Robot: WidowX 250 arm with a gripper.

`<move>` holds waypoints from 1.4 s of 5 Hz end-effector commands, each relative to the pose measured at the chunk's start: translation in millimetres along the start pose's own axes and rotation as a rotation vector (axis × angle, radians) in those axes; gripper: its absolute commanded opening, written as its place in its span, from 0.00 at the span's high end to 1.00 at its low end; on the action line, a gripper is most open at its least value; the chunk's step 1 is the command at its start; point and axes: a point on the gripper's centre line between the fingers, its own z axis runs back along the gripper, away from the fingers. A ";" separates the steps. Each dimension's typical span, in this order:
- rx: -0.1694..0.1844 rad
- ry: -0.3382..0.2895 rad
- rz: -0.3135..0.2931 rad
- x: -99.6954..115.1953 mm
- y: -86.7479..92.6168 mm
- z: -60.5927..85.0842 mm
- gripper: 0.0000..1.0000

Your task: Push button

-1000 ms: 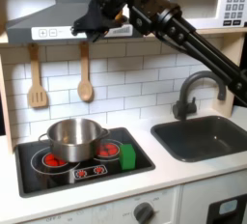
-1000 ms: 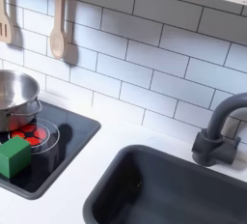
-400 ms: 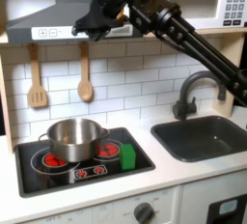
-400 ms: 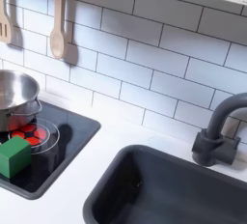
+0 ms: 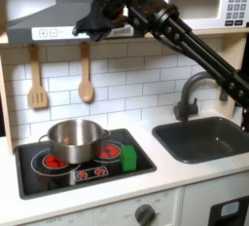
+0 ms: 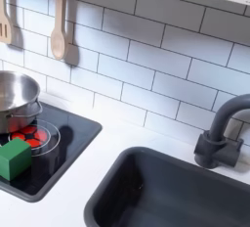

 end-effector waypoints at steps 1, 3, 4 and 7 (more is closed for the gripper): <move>0.001 0.000 -0.007 2.5 -0.1 -5.3 1.00; -0.003 0.001 0.000 3.9 0.8 -8.9 1.00; -0.006 0.003 0.001 4.7 0.7 -11.7 1.00; -0.019 0.007 -0.015 8.6 -1.9 -12.8 1.00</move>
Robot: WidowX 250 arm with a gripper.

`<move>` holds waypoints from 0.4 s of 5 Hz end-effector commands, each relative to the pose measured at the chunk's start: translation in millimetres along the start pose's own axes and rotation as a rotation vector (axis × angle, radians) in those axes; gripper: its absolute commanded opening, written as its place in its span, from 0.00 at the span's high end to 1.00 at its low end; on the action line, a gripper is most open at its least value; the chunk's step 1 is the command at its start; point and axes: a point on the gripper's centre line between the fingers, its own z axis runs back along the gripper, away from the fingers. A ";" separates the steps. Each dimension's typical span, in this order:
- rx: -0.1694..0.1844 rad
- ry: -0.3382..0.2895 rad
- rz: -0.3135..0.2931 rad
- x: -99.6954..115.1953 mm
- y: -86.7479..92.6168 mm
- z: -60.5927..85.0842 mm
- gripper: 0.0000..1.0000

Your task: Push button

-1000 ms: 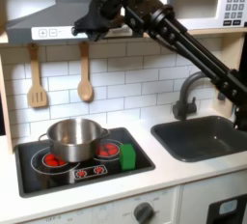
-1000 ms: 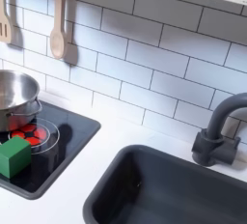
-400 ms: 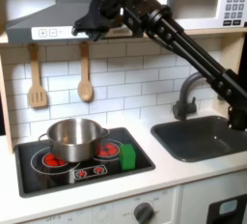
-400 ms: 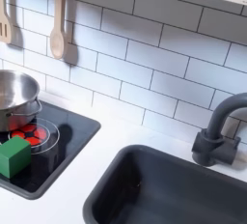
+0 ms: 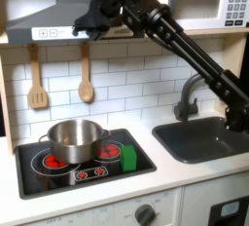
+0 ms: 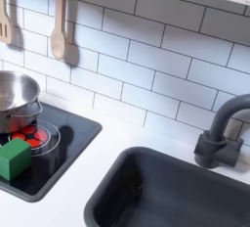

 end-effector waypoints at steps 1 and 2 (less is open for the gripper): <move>-0.004 -0.004 -0.007 3.3 -0.3 -2.2 1.00; -0.001 -0.003 -0.007 3.3 0.4 -3.6 1.00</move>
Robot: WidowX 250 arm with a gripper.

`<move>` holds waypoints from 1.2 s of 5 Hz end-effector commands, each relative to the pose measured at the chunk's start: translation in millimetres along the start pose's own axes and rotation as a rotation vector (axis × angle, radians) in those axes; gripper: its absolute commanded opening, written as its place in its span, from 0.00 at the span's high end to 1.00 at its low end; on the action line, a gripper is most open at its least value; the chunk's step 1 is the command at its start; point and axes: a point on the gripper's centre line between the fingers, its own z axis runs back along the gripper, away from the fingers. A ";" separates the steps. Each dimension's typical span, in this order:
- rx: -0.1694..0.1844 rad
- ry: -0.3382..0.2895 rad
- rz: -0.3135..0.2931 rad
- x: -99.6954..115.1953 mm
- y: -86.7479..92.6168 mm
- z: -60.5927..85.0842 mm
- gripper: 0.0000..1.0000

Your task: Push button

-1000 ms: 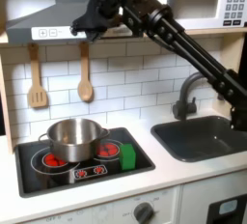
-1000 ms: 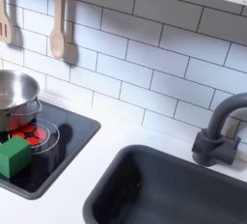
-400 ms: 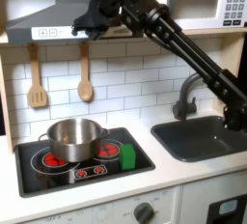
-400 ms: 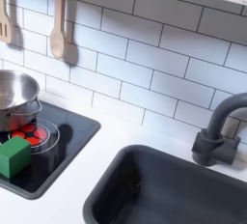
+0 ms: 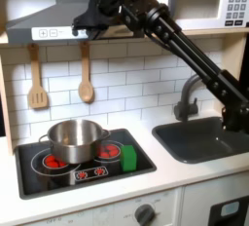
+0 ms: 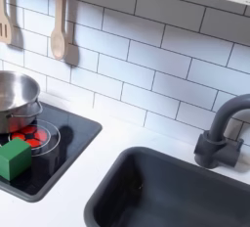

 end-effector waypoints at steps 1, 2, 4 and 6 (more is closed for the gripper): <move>-0.003 0.002 -0.003 0.2 -0.2 -4.3 1.00; -0.003 0.001 -0.005 0.7 -0.1 -4.3 1.00; -0.001 -0.002 -0.008 3.2 0.2 -4.8 1.00; -0.001 0.001 -0.009 4.0 -0.1 -4.8 1.00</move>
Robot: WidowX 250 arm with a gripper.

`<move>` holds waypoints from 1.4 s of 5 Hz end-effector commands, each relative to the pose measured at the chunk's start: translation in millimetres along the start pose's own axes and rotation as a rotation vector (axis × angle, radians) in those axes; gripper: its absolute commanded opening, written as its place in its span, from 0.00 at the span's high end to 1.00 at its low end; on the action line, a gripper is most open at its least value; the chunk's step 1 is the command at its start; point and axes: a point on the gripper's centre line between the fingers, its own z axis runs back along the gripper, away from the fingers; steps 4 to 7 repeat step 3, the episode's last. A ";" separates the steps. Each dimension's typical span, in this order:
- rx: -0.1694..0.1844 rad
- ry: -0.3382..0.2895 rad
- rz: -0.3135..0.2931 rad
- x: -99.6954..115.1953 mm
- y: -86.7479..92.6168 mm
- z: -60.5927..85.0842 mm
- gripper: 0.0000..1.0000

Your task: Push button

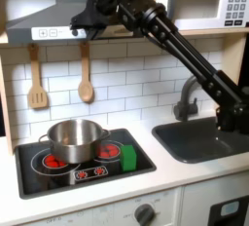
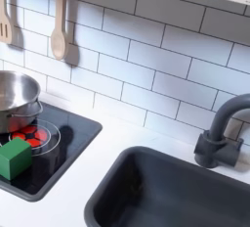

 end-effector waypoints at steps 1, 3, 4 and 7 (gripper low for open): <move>0.000 0.003 -0.003 -0.4 -0.6 -0.3 1.00; 0.010 0.003 -0.014 -0.4 0.2 2.0 1.00; 0.010 0.003 -0.014 -0.4 0.2 2.0 1.00; 0.010 0.003 -0.014 -0.4 0.2 2.0 1.00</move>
